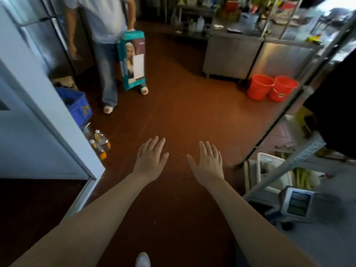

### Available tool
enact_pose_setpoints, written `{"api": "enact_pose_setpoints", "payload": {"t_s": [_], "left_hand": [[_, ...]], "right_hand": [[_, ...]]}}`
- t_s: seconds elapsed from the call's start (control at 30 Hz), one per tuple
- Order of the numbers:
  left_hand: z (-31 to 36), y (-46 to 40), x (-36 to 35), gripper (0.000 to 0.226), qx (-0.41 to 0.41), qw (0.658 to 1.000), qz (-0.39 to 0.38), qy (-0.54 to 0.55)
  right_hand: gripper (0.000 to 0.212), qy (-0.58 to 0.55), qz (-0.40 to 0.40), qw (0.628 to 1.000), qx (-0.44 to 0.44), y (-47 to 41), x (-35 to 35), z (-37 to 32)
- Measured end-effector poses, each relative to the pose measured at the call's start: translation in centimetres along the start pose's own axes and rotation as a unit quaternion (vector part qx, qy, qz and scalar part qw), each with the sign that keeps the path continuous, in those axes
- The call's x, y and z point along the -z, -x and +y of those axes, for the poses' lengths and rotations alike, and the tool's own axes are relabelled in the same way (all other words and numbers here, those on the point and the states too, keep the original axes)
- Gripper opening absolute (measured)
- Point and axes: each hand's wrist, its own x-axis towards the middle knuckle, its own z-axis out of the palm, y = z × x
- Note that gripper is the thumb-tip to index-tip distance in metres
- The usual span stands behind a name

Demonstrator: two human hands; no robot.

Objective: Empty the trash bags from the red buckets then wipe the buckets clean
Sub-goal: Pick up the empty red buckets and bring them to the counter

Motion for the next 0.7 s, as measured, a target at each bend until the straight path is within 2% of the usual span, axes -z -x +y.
{"api": "enact_pose_setpoints", "payload": {"t_s": [0.27,0.53,0.7], "left_hand": [[8.1,-16.0,-1.6,0.06,-0.122,0.992,-0.019,-0.008],[14.5,-37.1,1.4,0.06,-0.236,0.972,0.008,-0.017],[18.6,-48.6,3.3,0.07,-0.278,0.96,0.031,-0.019]], "right_hand": [[0.076,-0.008,0.07,0.992,-0.108,-9.8,4.8,8.3],[0.075,-0.014,0.165,0.975,-0.148,-26.1,12.3,12.0],[0.075,-0.004,0.209,0.964,-0.164,-35.3,17.0,14.7]]}}
